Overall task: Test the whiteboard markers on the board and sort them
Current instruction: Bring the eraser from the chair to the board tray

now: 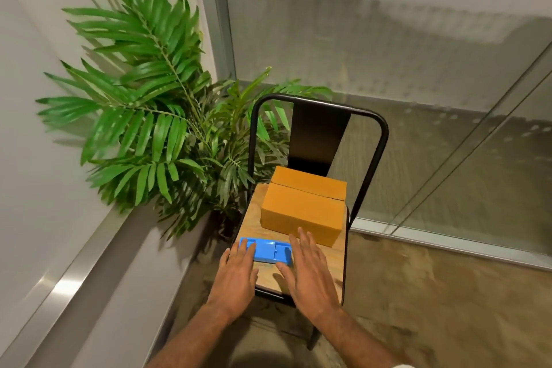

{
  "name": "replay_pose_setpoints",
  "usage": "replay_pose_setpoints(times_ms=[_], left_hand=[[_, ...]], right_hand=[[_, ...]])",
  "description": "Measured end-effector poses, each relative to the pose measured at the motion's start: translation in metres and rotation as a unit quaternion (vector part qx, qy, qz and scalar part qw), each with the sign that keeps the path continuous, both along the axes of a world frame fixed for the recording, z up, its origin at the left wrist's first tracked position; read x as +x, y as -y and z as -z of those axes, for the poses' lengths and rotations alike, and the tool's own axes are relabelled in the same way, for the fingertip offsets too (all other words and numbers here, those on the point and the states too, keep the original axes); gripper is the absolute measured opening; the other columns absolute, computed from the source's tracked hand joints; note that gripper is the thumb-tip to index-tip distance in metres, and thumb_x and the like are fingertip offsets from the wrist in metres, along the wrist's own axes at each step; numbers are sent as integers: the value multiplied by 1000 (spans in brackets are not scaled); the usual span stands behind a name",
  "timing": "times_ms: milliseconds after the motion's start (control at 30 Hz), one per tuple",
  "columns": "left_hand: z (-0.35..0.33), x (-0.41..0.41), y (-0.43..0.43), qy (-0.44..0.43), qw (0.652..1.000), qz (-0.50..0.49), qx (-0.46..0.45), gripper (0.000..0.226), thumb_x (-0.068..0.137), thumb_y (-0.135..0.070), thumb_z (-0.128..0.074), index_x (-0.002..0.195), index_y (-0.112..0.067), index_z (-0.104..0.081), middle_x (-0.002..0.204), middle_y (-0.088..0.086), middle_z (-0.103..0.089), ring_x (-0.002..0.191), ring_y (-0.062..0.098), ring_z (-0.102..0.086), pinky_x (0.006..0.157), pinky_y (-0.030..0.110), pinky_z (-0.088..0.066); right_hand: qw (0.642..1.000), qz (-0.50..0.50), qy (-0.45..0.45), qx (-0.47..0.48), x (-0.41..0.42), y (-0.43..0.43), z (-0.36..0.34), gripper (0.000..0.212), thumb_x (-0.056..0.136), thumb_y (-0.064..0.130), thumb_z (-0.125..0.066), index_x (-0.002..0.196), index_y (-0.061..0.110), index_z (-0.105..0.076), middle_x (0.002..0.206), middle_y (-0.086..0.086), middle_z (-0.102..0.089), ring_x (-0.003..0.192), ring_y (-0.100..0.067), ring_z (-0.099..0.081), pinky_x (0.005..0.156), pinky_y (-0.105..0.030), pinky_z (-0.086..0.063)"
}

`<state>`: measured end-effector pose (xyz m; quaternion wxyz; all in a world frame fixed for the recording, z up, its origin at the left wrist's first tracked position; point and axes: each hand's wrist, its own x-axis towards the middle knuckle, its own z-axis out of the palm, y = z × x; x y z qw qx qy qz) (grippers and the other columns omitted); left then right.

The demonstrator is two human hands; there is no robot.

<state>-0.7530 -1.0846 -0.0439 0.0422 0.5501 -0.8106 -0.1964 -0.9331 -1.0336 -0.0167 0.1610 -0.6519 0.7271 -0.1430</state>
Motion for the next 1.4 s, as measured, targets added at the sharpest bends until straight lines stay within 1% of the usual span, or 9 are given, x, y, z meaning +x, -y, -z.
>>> replay_pose_setpoints(times_ms=[200, 533, 600, 733, 800, 933, 1033, 1133, 1400], left_hand=[[31, -4, 25, -20, 1000, -4, 19, 63, 107, -24, -45, 162, -18, -16, 170, 6, -14, 157, 19, -8, 128, 37, -8], [62, -8, 45, -63, 998, -5, 7, 59, 106, -19, -41, 161, -18, -20, 170, 6, -15, 157, 19, -9, 125, 35, -4], [69, -5, 46, -58, 998, 13, 5, 60, 102, -14, -50, 159, -14, -29, 167, 9, -24, 156, 23, -18, 126, 41, -14], [82, 2, 44, -69, 994, 56, -56, 55, 87, -9, -63, 141, 0, -55, 147, 20, -53, 138, 37, -51, 110, 50, -42], [80, 2, 43, -79, 992, 57, -76, 52, 89, -12, -58, 139, -1, -57, 147, 18, -55, 138, 35, -51, 112, 46, -40], [65, 3, 39, -98, 990, 32, -99, 48, 89, -15, -60, 136, -5, -61, 144, 15, -58, 137, 32, -53, 113, 36, -28], [44, 4, 33, -123, 984, 19, -127, 43, 89, -14, -70, 131, -8, -65, 139, 11, -63, 133, 28, -56, 112, 31, -27], [22, 7, 22, -157, 974, 5, -166, 47, 81, -7, -83, 126, -8, -69, 134, 10, -67, 128, 19, -51, 111, 32, -34], [-21, 29, -2, -161, 969, 5, -187, 49, 85, -14, -81, 132, -14, -66, 135, 2, -66, 131, 21, -57, 118, 35, -35]], right_hand=[[998, -17, 22, 50, -1, 26, 38, 65, 103, 43, -41, 156, 26, -8, 165, 3, 3, 151, -16, 5, 119, -31, 2], [995, -50, 37, 73, 5, 53, 73, 58, 100, 23, -50, 152, 27, -24, 158, 4, -28, 143, -18, -22, 120, -34, -16], [996, -47, 40, 66, 6, 53, 77, 59, 100, 21, -51, 152, 28, -24, 157, 3, -28, 142, -19, -23, 120, -34, -17], [997, -52, 34, 42, 8, 50, 81, 61, 97, 18, -56, 151, 26, -28, 153, -1, -35, 138, -22, -29, 117, -38, -26], [998, -56, 28, 22, 9, 48, 81, 61, 95, 16, -58, 150, 23, -31, 151, -4, -38, 137, -24, -33, 114, -41, -31], [998, -38, 38, 10, 11, 42, 68, 59, 97, 17, -51, 150, 28, -28, 153, 0, -31, 139, -20, -26, 116, -32, -24], [999, -30, 33, -7, 17, 36, 51, 61, 96, 15, -54, 150, 28, -28, 152, 2, -31, 139, -19, -26, 116, -35, -28], [999, -21, 22, -21, 25, 29, 30, 64, 94, 11, -58, 149, 28, -29, 152, 1, -31, 139, -20, -27, 116, -37, -31], [998, -25, 18, -47, 46, 6, -20, 67, 92, 6, -59, 149, 25, -31, 153, 0, -31, 142, -21, -26, 116, -40, -31]])
